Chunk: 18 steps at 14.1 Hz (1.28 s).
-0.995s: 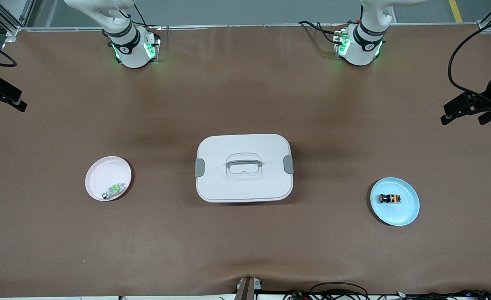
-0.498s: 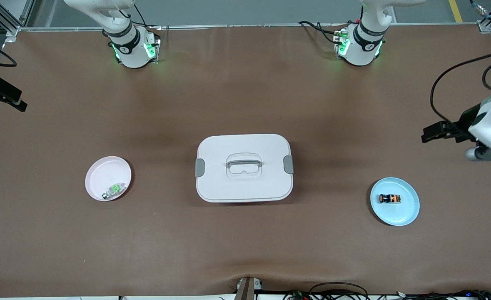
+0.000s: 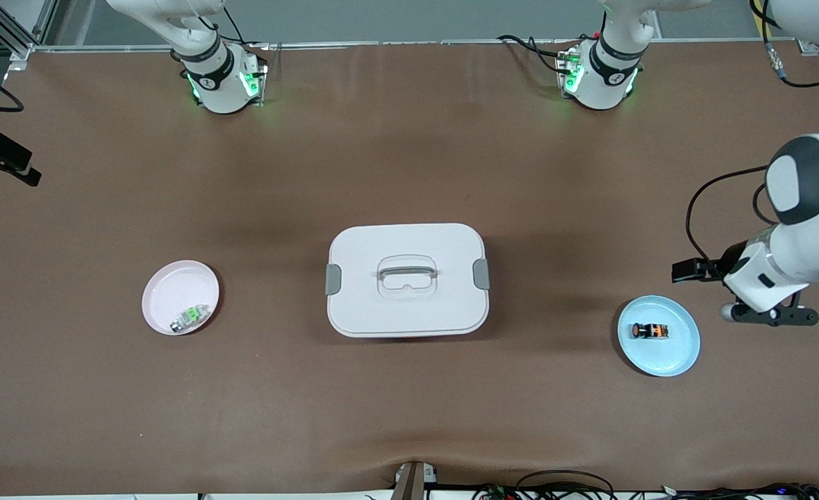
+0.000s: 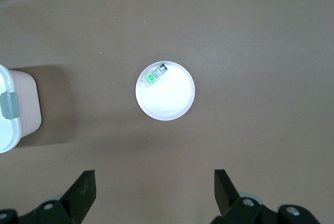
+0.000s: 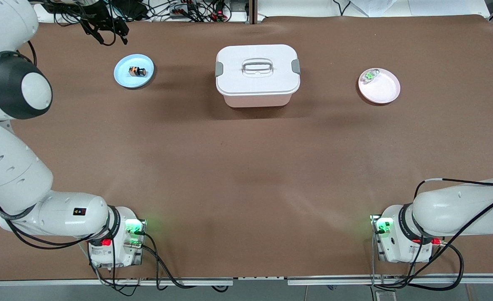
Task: Transfer orange switch to right arm and place
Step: 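Reach the left gripper down to the orange switch on the blue plate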
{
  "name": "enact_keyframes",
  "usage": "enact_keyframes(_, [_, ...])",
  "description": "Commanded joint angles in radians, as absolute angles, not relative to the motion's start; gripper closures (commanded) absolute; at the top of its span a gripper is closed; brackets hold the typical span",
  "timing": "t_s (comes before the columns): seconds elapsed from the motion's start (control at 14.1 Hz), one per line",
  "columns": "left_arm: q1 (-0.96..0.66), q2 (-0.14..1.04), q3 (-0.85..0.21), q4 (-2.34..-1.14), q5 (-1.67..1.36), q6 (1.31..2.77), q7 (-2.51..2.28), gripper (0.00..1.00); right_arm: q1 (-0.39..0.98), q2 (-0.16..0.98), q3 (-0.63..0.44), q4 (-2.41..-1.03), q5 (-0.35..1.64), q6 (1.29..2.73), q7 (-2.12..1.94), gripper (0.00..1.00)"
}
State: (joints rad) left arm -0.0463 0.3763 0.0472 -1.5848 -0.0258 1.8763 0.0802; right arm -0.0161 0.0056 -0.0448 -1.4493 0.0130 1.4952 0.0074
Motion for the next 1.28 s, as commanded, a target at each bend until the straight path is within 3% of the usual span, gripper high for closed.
enact_keyframes(0.0, [-0.046, 0.435, 0.051, -1.568, 0.002, 1.945, 0.1, 0.0, -0.015, -0.002, -0.043, -1.447, 0.021, 1.494, 0.012, 0.0])
enact_keyframes(0.57, [-0.051, 0.61, 0.051, -1.552, -0.003, 2.104, 0.08, 0.0, -0.02, -0.002, -0.046, -1.447, 0.021, 1.493, 0.012, 0.0])
enact_keyframes(1.21, [-0.026, 0.687, 0.049, -1.562, -0.008, 2.256, 0.078, 0.0, -0.02, -0.002, -0.046, -1.447, 0.021, 1.494, 0.012, 0.0])
